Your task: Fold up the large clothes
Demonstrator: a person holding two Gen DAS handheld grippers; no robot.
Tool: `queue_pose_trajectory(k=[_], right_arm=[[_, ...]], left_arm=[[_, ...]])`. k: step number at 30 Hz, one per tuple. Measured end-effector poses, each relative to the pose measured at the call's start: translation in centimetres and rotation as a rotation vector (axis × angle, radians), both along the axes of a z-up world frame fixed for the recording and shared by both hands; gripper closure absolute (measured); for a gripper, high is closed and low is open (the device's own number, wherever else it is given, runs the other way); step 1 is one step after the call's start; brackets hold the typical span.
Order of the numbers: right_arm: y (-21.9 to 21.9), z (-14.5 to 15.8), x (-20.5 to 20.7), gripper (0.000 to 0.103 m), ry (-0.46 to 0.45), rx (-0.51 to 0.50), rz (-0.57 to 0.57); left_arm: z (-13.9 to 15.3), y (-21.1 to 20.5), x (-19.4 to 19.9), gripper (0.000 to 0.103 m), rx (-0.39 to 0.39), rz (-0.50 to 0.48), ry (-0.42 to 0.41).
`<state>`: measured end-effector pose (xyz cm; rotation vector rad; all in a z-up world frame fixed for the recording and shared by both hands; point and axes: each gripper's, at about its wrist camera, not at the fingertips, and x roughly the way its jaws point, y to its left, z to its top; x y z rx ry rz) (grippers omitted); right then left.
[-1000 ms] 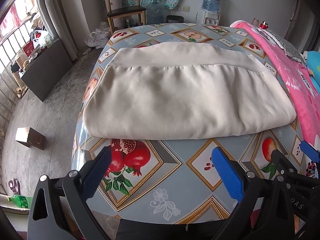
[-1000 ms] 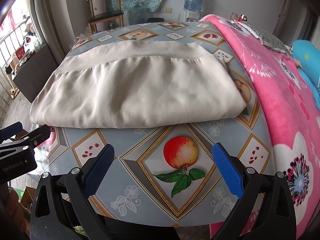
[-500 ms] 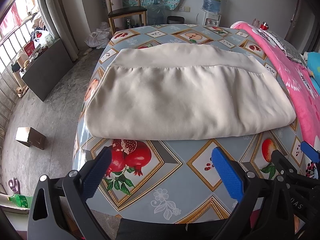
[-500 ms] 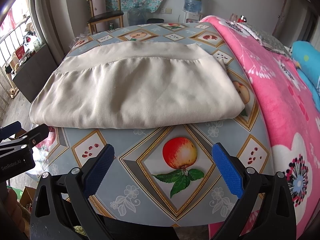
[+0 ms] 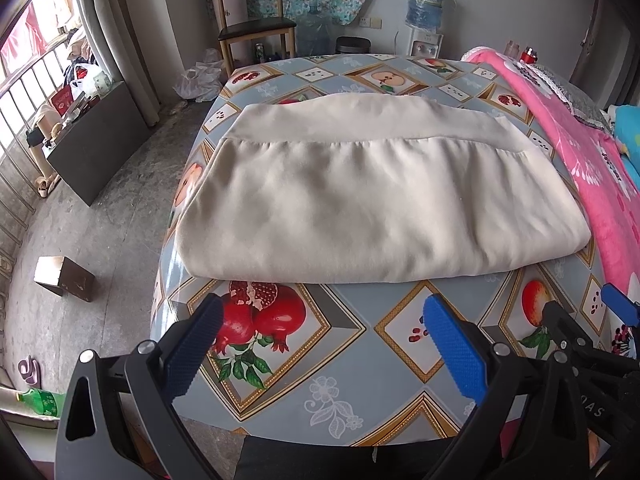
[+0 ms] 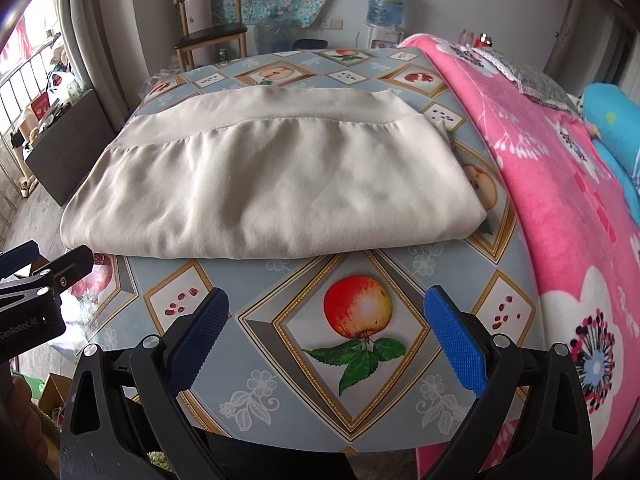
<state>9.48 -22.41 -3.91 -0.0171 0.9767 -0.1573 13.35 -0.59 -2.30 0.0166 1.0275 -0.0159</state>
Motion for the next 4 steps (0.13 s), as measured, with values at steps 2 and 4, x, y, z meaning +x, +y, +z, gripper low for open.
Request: queue_pose_trajectory(k=[2, 4], right_arm=[[0.05, 0.04, -0.03, 0.008, 0.0, -0.001, 0.0], [-0.03, 0.08, -0.06, 0.008, -0.001, -0.001, -0.001]], left_arm=[[0.09, -0.02, -0.05, 0.004, 0.0, 0.002, -0.001], [0.11, -0.02, -0.07, 0.004, 0.001, 0.005, 0.001]])
